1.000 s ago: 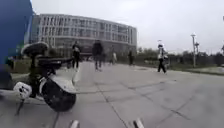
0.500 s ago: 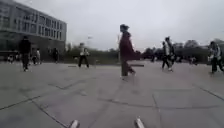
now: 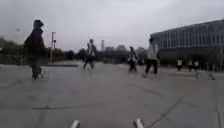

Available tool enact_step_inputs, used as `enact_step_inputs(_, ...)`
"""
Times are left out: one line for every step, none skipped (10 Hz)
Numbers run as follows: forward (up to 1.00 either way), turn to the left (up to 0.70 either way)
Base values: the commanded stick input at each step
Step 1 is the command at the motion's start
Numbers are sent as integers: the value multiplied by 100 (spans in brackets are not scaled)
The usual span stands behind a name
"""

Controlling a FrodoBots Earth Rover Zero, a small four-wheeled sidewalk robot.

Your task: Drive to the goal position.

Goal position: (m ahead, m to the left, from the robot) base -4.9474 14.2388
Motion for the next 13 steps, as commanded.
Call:
enact_step_inputs(0, -8)
enact_step_inputs(0, 5)
enact_step_inputs(0, 100)
enact_step_inputs(0, 100)
enact_step_inputs(0, 100)
enact_step_inputs(0, 100)
enact_step_inputs(0, 100)
enact_step_inputs(0, 100)
enact_step_inputs(0, 100)
enact_step_inputs(0, 100)
enact_step_inputs(0, 100)
enact_step_inputs(0, 100)
enact_step_inputs(0, 100)
